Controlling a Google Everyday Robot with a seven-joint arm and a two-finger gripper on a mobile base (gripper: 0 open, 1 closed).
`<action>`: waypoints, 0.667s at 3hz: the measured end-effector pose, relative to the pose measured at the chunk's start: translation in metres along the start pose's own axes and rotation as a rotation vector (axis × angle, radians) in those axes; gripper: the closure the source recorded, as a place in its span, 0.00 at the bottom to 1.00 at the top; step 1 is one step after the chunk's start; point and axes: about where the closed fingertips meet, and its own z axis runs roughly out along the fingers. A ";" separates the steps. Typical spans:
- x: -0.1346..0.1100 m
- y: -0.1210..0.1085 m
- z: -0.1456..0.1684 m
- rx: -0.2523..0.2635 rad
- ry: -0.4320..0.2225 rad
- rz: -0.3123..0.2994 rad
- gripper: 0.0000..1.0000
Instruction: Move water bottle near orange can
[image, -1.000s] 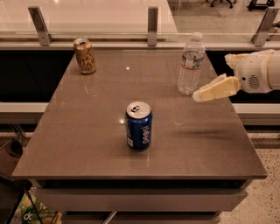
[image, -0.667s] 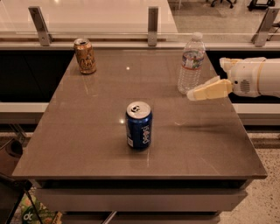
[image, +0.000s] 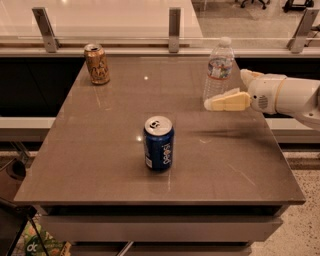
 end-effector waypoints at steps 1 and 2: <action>-0.003 -0.009 0.016 -0.004 -0.039 0.002 0.00; -0.004 -0.018 0.024 0.000 -0.061 0.006 0.00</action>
Offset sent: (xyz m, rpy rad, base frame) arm 0.0437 -0.0016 -0.0030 0.0665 -0.0562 -0.0146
